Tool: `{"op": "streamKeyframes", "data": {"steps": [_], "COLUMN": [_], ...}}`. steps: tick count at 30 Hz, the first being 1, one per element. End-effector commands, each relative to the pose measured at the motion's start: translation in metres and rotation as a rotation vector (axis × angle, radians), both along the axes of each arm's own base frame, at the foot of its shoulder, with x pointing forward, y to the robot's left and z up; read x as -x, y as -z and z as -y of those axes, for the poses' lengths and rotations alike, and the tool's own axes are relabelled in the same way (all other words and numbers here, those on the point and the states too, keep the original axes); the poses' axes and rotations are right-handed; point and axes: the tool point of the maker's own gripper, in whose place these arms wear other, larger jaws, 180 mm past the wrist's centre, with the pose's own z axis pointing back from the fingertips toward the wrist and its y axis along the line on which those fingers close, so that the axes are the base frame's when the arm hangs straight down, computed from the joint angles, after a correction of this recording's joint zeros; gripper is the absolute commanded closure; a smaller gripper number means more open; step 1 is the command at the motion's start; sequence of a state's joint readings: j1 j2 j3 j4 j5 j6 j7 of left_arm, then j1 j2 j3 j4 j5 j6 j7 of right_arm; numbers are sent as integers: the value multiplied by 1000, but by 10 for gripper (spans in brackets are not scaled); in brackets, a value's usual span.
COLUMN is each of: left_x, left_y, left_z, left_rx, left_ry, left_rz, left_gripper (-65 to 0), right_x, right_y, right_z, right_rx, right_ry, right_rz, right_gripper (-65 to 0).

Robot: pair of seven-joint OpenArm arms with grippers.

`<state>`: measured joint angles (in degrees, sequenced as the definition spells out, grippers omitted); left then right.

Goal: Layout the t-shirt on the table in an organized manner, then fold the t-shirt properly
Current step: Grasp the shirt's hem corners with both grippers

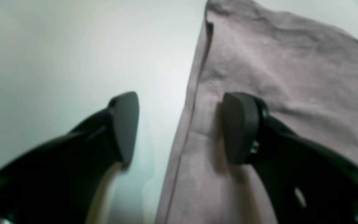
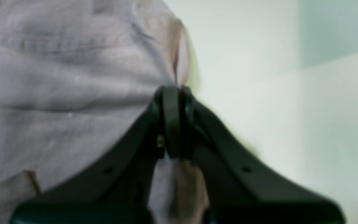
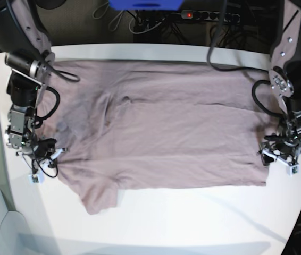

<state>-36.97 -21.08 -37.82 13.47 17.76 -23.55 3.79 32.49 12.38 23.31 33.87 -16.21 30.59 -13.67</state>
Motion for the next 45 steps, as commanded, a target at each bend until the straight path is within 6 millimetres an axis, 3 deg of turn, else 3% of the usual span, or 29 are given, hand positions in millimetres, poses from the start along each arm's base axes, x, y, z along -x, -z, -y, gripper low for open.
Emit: {"op": "streamKeyframes", "data": {"steps": [1, 6, 8, 14, 17, 20, 29, 37, 42, 45], "left_x": [5, 6, 6, 6, 7, 4, -1, 2, 8, 9], "left_y": [8, 9, 9, 9, 11, 12, 11, 15, 21, 21], "left_z": [4, 5, 5, 5, 5, 15, 23, 25, 26, 25], "left_rx": [11, 16, 17, 15, 15, 29, 37, 37, 42, 43], "left_ry": [17, 17, 16, 18, 18, 26, 30, 39, 39, 44], "left_rz": [-58, -60, -59, -63, -66, -57, -49, -62, -76, -73], "left_gripper": [-402, -236, -206, -197, -146, -145, -269, -273, -133, -104], "right_x": [1, 1, 1, 1, 1, 1, 1, 1, 0, 0], "right_y": [-1, -1, -1, -1, -1, -1, -1, -1, -2, -3], "right_z": [8, 8, 8, 8, 8, 8, 9, 9, 9, 9], "right_rx": [37, 37, 37, 37, 37, 37, 38, 38, 38, 38], "right_ry": [-4, -4, -4, -4, -4, -4, -3, -3, -3, -3], "right_rz": [-34, -34, -34, -34, -34, -34, -34, -34, -32, -31], "right_gripper": [0, 0, 0, 0, 0, 0, 0, 0, 0, 0]}}
